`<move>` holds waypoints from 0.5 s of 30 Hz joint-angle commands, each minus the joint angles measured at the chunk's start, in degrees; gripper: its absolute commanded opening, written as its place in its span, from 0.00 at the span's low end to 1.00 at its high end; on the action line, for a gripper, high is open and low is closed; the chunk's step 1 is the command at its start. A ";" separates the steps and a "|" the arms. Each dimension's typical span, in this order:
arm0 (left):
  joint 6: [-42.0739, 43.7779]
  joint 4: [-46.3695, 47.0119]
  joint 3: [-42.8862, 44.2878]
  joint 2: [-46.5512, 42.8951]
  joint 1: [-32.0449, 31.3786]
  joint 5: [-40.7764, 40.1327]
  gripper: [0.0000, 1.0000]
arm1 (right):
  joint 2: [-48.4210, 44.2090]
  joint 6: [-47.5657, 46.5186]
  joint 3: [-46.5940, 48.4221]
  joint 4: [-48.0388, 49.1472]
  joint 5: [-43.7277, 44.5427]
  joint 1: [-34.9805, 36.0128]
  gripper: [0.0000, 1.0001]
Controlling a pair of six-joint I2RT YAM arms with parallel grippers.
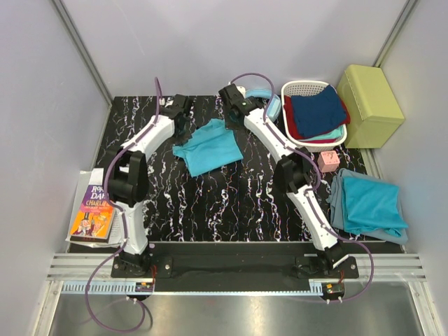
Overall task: Fold and stack the t-shirts
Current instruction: Fold the long partially folded tshirt into a neat square
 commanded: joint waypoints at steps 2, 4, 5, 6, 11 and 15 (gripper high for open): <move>-0.79 0.89 -1.21 -0.48 2.38 -3.57 0.00 | 2.21 -1.99 3.22 2.76 -1.32 -1.48 0.00; -0.79 1.59 -1.30 -0.92 2.73 -4.01 0.00 | 2.83 -2.43 4.28 3.29 -1.76 -1.57 0.00; -0.53 1.68 -1.22 -0.83 3.17 -4.36 0.00 | 2.92 -2.44 4.28 4.25 -1.93 -1.57 0.00; -0.52 1.68 -0.96 -0.83 3.43 -4.54 0.00 | 2.92 -2.52 4.20 4.95 -2.20 -1.57 0.00; -0.70 1.86 0.54 -0.74 4.23 -4.98 0.00 | 2.39 -2.17 3.76 8.03 -2.02 -1.57 0.00; -0.70 2.82 -0.07 -1.98 4.23 -5.95 0.00 | 0.99 -2.17 1.57 10.40 -2.02 -1.49 0.00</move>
